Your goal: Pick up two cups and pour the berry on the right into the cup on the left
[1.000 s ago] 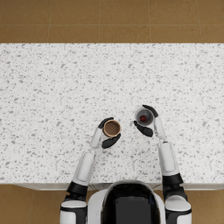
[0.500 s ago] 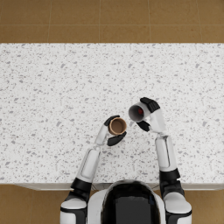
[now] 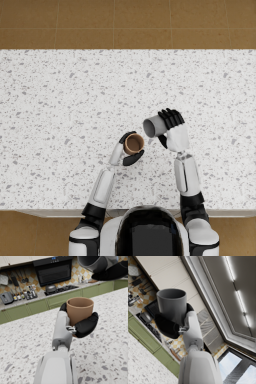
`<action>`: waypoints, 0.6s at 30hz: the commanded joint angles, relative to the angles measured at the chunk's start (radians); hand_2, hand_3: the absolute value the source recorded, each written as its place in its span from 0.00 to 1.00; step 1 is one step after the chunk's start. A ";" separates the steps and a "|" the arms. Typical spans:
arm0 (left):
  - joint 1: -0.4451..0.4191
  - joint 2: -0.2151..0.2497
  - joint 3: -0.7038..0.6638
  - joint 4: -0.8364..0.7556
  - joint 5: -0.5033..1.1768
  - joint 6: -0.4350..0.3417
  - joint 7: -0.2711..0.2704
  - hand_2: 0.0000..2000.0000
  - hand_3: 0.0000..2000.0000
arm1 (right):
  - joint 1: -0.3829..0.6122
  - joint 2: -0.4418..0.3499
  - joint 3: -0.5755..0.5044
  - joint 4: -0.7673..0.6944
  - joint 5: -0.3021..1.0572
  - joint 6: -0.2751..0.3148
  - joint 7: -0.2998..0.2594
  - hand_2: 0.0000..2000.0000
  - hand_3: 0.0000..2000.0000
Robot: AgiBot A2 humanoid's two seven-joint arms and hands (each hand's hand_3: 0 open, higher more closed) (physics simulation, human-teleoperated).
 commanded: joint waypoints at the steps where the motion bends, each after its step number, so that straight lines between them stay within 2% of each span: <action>1: 0.015 0.008 -0.003 -0.002 0.000 0.000 0.000 1.00 0.64 | 0.019 -0.009 0.003 0.020 0.032 0.000 0.000 1.00 0.64; 18: 0.034 0.035 -0.021 0.040 0.000 -0.002 0.000 1.00 0.64 | -0.005 -0.023 0.073 0.102 0.579 0.005 0.004 1.00 0.64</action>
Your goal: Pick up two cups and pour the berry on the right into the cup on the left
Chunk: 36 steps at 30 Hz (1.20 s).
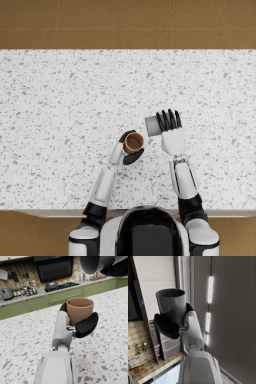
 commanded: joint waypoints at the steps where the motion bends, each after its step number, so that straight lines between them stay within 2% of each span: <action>1: 0.026 0.012 -0.003 0.001 0.000 0.000 0.000 1.00 0.64 | 0.008 -0.006 0.028 0.026 0.032 -0.001 0.000 1.00 0.64; 7: 0.032 0.020 -0.007 0.012 0.000 0.000 0.000 1.00 0.64 | 0.001 -0.015 0.054 0.052 0.224 -0.002 0.001 1.00 0.64; 18: 0.038 0.032 -0.020 0.016 0.000 0.004 0.001 1.00 0.64 | 0.000 -0.037 0.037 0.043 0.566 0.002 0.002 1.00 0.64; 23: 0.018 0.028 -0.022 0.015 0.000 0.005 0.001 1.00 0.64 | -0.022 -0.033 0.034 0.039 0.612 0.003 0.002 1.00 0.64; 36: 0.013 0.028 -0.029 0.008 0.000 0.004 0.001 1.00 0.64 | -0.027 -0.034 0.028 0.042 0.623 0.003 0.002 1.00 0.64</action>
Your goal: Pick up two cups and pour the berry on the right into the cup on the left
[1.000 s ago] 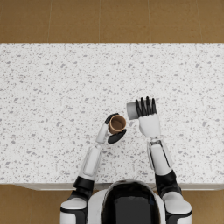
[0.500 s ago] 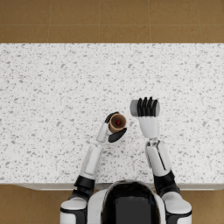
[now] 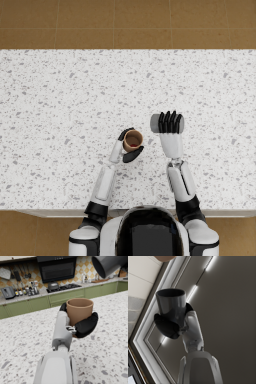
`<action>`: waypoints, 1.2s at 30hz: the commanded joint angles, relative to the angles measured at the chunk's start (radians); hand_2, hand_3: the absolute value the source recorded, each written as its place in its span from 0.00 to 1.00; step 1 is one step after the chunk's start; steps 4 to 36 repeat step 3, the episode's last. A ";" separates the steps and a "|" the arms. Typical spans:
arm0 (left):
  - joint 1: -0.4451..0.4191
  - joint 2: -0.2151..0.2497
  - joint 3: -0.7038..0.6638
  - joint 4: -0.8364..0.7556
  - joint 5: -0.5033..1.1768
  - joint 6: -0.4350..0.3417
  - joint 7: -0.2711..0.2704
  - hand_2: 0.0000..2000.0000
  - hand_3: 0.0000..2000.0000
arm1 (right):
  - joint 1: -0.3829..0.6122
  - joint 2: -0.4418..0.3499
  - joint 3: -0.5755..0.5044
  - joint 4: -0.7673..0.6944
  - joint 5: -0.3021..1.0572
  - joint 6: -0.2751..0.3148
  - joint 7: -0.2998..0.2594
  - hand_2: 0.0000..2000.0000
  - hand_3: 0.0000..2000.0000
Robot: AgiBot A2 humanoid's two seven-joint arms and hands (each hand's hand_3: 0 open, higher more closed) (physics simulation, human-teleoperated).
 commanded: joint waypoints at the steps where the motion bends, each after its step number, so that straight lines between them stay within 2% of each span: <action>1: 0.000 0.000 0.000 0.000 0.000 0.000 0.000 1.00 0.64 | 0.000 0.000 0.000 0.000 0.000 0.000 0.000 1.00 0.64; 36: 0.000 0.000 0.000 0.000 0.000 0.000 0.000 1.00 0.64 | 0.000 0.000 0.000 0.000 0.000 0.000 0.000 1.00 0.64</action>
